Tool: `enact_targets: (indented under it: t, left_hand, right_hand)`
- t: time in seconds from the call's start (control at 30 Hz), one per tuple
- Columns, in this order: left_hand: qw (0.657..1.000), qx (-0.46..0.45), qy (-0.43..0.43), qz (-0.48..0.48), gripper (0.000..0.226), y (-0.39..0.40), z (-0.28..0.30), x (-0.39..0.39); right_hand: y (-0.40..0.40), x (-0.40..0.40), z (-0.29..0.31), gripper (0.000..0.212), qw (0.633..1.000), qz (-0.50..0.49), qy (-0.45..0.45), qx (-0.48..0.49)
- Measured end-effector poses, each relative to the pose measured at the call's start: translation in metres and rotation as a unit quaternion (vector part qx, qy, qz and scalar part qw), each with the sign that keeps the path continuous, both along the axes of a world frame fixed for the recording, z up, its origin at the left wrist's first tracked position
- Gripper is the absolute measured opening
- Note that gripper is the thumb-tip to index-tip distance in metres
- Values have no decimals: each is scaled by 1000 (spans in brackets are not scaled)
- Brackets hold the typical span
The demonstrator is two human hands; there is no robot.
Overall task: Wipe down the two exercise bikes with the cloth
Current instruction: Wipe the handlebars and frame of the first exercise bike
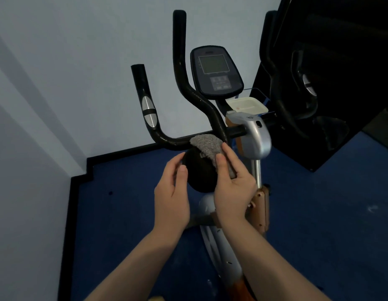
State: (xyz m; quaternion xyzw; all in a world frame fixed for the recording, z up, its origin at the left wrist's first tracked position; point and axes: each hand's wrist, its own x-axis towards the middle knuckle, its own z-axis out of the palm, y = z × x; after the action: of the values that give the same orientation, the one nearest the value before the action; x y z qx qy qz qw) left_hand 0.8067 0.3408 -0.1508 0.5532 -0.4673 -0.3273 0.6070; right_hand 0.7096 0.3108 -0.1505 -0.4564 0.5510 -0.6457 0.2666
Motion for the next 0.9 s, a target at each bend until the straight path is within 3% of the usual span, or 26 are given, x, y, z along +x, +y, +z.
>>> enact_targets:
  t: [0.17, 0.3, 0.43, 0.63, 0.73, 0.83, 0.9]
  left_hand:
    - [1000, 6, -8, -8, 29, 1, 1, 1]
    - [999, 27, -10, -46, 30, 1, 8, 14]
    - [994, 56, -24, -92, 33, 1, 12, 25]
    - [996, 61, -19, -55, 29, 7, 9, 26]
    - [997, 60, -18, -35, 27, 12, 4, 21]
    - [997, 67, -14, -20, 29, 13, 0, 21]
    - [997, 73, -16, -7, 30, 13, -1, 21]
  right_hand:
    - [11, -5, 2, 30, 1000, 8, -4, -1]
    - [17, -27, 6, 31, 996, 53, 71, 17]
    - [25, -44, 16, 28, 992, 6, 122, -18]
    - [-11, -29, 64, 24, 984, 31, 165, -60]
    - [-29, -6, 70, 25, 958, 108, 263, -36]
    - [-27, 10, 54, 19, 899, 167, 399, -67]
    - [-24, 12, 47, 19, 889, 163, 418, -89]
